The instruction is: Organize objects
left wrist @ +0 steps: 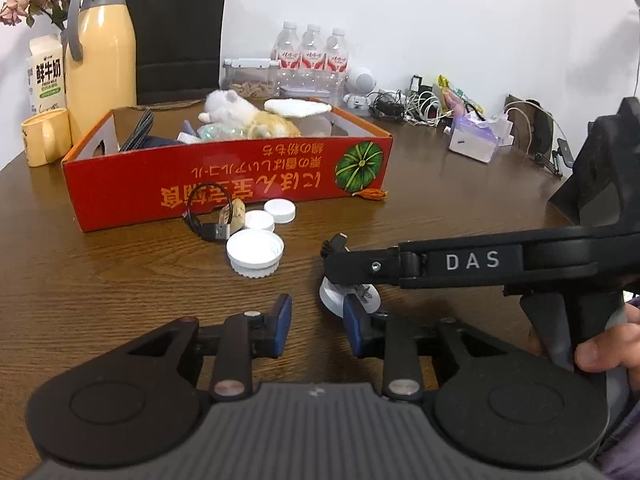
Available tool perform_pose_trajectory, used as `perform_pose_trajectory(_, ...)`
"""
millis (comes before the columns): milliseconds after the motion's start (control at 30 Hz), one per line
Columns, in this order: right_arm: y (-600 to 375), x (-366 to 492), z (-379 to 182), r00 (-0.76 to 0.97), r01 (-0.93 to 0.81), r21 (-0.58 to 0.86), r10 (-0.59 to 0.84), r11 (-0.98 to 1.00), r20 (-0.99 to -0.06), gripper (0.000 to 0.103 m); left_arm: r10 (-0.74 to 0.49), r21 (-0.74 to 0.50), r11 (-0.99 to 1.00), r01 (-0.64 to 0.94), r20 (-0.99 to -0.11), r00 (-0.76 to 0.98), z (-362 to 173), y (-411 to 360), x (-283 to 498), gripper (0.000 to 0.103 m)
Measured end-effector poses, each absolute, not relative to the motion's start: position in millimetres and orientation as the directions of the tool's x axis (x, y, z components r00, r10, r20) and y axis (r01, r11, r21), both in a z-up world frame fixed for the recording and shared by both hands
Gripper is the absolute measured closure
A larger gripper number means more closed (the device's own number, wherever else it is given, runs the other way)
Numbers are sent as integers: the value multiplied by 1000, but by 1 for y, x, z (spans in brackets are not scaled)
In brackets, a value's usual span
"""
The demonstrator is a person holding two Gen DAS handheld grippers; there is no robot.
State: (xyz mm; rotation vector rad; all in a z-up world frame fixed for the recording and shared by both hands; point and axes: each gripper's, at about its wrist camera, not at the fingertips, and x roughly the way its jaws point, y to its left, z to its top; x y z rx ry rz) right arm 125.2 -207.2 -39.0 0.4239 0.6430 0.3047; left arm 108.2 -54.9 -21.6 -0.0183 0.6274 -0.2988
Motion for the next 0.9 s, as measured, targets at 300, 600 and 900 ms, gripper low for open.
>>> perform_pose_trajectory(300, -195, 125, -39, 741, -175, 473, 432, 863, -514, 61, -284, -119, 956, 267, -589, 757, -25, -51, 112, 84)
perform_pose_trajectory(600, -196, 126, -39, 739, -177, 479, 438, 860, -512, 61, -266, -54, 955, 291, -590, 763, -24, -59, 110, 90)
perform_pose_trajectory(900, -201, 123, -36, 764, -157, 464, 405, 872, -502, 61, -260, -41, 955, 293, -587, 767, -25, -60, 110, 90)
